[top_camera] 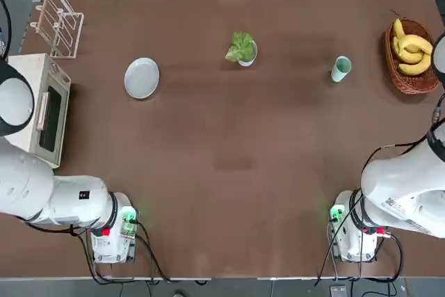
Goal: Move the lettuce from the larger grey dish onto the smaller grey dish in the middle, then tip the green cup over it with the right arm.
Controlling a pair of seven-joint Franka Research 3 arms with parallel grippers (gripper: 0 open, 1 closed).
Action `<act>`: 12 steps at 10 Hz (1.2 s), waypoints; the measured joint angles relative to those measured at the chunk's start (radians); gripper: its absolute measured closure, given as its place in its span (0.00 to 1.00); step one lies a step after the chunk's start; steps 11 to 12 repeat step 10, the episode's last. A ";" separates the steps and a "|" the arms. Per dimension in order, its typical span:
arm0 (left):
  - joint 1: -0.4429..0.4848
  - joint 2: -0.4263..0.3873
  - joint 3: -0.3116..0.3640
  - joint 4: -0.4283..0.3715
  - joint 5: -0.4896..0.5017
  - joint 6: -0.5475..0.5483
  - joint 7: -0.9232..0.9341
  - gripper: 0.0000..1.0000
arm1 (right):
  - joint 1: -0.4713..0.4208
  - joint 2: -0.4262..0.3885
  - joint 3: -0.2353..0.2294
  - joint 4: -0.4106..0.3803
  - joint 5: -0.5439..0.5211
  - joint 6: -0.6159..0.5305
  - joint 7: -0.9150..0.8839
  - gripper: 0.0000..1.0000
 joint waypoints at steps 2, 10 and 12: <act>0.000 0.000 0.000 0.000 0.000 0.000 0.000 0.00 | 0.003 0.000 0.001 0.000 -0.014 0.012 0.001 0.00; 0.000 0.000 0.000 0.008 0.000 0.000 0.000 0.00 | 0.009 0.002 0.002 -0.009 -0.015 0.069 0.001 0.00; 0.000 0.000 0.000 0.008 0.000 0.000 0.000 0.00 | 0.009 0.002 0.002 -0.009 -0.015 0.069 0.001 0.00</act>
